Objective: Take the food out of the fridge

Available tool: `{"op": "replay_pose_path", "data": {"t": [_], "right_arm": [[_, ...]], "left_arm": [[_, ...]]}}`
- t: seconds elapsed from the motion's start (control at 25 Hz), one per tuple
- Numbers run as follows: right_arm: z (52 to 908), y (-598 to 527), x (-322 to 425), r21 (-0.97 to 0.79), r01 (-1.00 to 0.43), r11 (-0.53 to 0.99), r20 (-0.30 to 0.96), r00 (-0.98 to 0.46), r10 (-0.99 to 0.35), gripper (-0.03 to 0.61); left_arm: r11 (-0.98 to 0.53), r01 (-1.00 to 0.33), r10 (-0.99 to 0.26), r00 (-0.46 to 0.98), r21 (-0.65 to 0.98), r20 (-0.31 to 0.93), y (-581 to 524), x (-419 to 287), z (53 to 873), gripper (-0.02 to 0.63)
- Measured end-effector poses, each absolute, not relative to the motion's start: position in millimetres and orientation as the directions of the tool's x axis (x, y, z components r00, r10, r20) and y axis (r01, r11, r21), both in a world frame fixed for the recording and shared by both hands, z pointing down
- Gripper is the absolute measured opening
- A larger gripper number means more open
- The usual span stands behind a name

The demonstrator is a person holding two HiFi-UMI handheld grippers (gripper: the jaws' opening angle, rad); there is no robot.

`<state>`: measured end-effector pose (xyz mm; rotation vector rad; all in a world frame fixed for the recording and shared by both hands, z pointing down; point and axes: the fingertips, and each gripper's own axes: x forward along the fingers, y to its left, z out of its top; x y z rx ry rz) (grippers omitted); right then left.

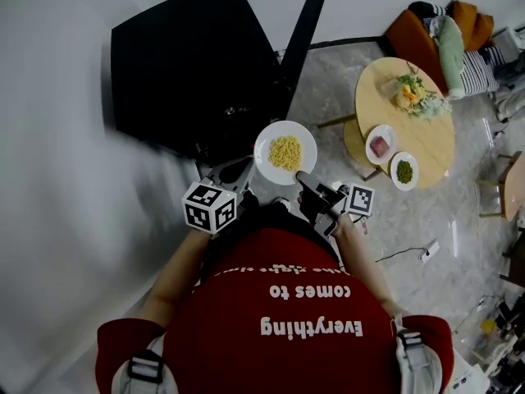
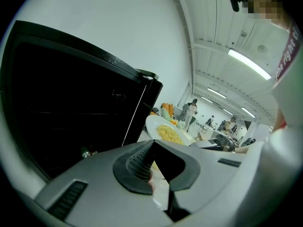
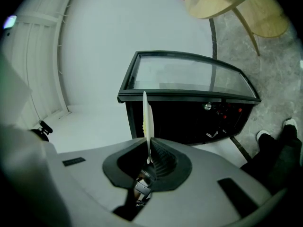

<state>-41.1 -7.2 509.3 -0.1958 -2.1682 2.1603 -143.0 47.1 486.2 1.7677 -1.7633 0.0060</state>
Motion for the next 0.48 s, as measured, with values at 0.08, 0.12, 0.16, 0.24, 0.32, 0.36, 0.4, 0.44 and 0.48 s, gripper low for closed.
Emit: {"op": "replay_pose_path", "data": {"t": [0.08, 0.12, 0.16, 0.24, 0.32, 0.36, 0.4, 0.44, 0.48], "right_arm": [[510, -9, -36, -0.999, 0.035, 0.003, -0.035, -0.991, 0.129, 0.023], [510, -10, -33, -0.999, 0.035, 0.005, -0.034, -0.992, 0.122, 0.023], [510, -12, -31, -0.999, 0.036, 0.006, -0.035, -0.993, 0.113, 0.023], [509, -14, -28, -0.999, 0.038, 0.008, -0.037, -0.994, 0.099, 0.023], [508, -17, -27, -0.999, 0.039, 0.007, -0.039, -0.995, 0.088, 0.023], [509, -18, -26, -0.999, 0.038, 0.008, -0.037, -0.996, 0.084, 0.023], [509, -19, -25, -0.999, 0.036, 0.01, -0.035, -0.996, 0.081, 0.023], [510, -20, -24, -0.999, 0.034, 0.013, -0.032, -0.996, 0.079, 0.023], [511, -21, -23, -0.999, 0.031, 0.015, -0.03, -0.997, 0.077, 0.023]], "left_arm": [[0.094, -0.897, -0.897, 0.112, 0.431, 0.428, 43, -139, 487, 0.006], [0.091, -0.895, -0.897, 0.117, 0.436, 0.427, 41, -137, 487, 0.006], [0.088, -0.893, -0.897, 0.121, 0.44, 0.424, 39, -136, 486, 0.006], [0.078, -0.893, -0.897, 0.131, 0.443, 0.421, 34, -134, 485, 0.006], [0.068, -0.896, -0.895, 0.139, 0.438, 0.424, 30, -133, 485, 0.006], [0.064, -0.898, -0.893, 0.143, 0.435, 0.426, 29, -132, 486, 0.006], [0.061, -0.899, -0.892, 0.146, 0.433, 0.429, 27, -131, 487, 0.006], [0.058, -0.9, -0.89, 0.149, 0.431, 0.431, 26, -130, 488, 0.006], [0.055, -0.901, -0.888, 0.152, 0.43, 0.433, 25, -129, 488, 0.006]]}}
